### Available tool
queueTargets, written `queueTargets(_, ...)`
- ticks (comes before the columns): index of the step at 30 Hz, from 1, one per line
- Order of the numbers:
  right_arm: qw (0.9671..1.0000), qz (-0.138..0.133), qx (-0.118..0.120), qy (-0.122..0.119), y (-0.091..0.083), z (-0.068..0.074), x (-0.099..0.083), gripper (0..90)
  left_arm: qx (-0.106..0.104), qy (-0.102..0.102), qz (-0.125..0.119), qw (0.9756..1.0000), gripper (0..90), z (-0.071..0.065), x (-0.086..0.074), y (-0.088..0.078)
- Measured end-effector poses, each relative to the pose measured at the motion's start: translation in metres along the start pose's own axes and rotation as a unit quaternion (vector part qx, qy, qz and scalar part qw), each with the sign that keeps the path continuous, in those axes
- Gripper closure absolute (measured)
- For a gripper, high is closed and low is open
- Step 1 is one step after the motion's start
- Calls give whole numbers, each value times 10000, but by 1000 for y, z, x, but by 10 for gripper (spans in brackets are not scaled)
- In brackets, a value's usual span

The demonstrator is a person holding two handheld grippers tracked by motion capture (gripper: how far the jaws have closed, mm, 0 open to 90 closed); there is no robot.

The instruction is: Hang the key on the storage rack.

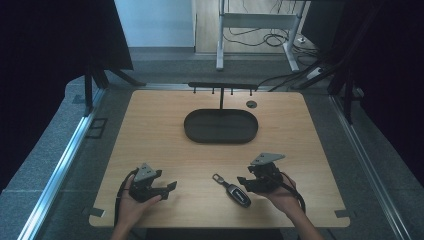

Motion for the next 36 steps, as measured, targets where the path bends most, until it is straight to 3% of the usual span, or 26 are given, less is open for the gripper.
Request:
queueTargets(13,9996,264,54,-3,11,6,10,447,-6,-4,-23,10000,252,0,1,0)
queueTargets(36,9962,736,461,-17,33,20,17,512,9,13,-7,10000,253,-2,0,0)
Point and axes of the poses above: each handheld gripper's, and its own axes: y roughly forward along the jaws, x roughly out of its top, z roughly to its left, the point moved 6 cm from there along y, roughly forward along the jaws, and after that the axes turned 13 degrees about -z, right-handed, at the moved point
